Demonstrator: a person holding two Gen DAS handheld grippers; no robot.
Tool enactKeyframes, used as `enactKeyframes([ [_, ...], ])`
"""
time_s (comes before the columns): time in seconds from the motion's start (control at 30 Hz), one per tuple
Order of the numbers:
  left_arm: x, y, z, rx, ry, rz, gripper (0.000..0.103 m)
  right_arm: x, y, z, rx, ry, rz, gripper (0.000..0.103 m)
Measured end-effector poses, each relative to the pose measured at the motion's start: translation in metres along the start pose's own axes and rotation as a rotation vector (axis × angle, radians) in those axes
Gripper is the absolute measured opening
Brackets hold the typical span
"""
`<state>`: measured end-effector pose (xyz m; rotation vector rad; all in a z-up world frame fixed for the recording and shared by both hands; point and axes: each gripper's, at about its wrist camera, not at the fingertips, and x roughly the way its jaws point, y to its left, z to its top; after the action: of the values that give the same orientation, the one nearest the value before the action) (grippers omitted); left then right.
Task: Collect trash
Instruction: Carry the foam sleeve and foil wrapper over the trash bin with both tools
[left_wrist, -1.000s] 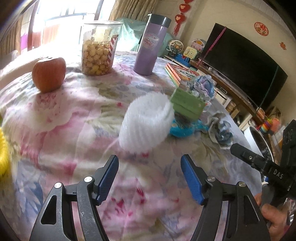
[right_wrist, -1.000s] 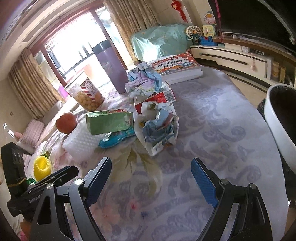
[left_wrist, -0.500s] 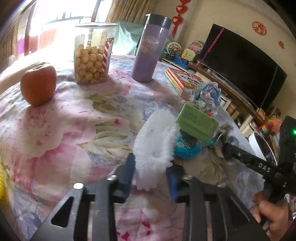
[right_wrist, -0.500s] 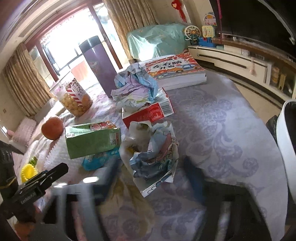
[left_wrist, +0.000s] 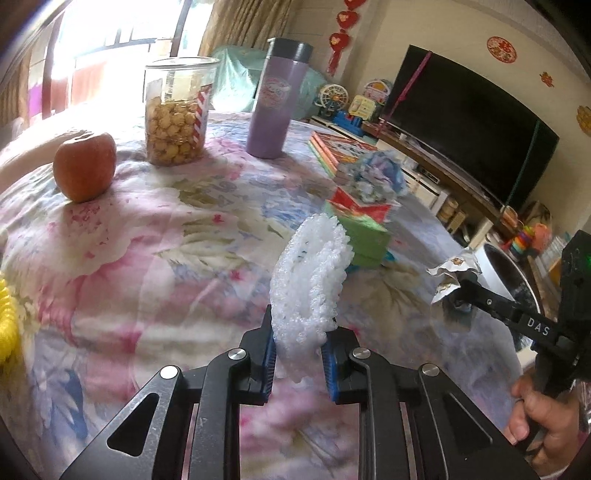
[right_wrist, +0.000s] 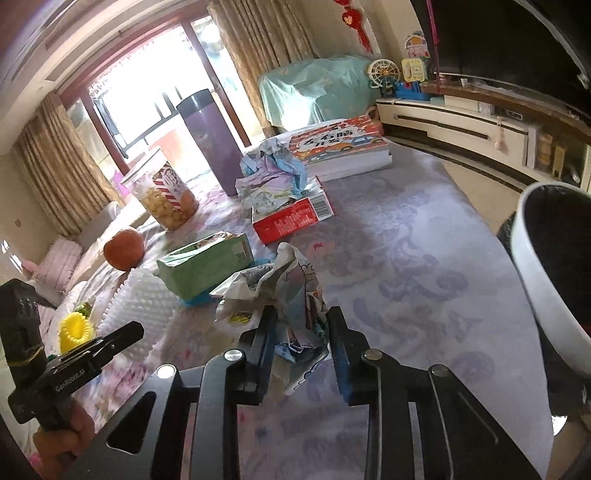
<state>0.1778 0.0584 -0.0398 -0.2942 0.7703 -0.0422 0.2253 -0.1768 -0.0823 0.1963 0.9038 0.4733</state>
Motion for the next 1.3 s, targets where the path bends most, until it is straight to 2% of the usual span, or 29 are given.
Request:
enactKeyframes([
  [0.37, -0.022, -0.045, -0.011, 0.083, 0.002, -0.078, 0.020, -0.041, -0.018, -0.016, 0.036, -0.045, -0.006, 0.028],
  [0.73, -0.010, -0.095, -0.017, 0.157, 0.033, -0.150, 0.020, -0.082, -0.053, -0.026, 0.089, -0.086, -0.058, 0.028],
  [1.3, 0.015, -0.142, -0.015, 0.219, 0.064, -0.214, 0.020, -0.120, -0.096, -0.031, 0.150, -0.139, -0.127, 0.028],
])
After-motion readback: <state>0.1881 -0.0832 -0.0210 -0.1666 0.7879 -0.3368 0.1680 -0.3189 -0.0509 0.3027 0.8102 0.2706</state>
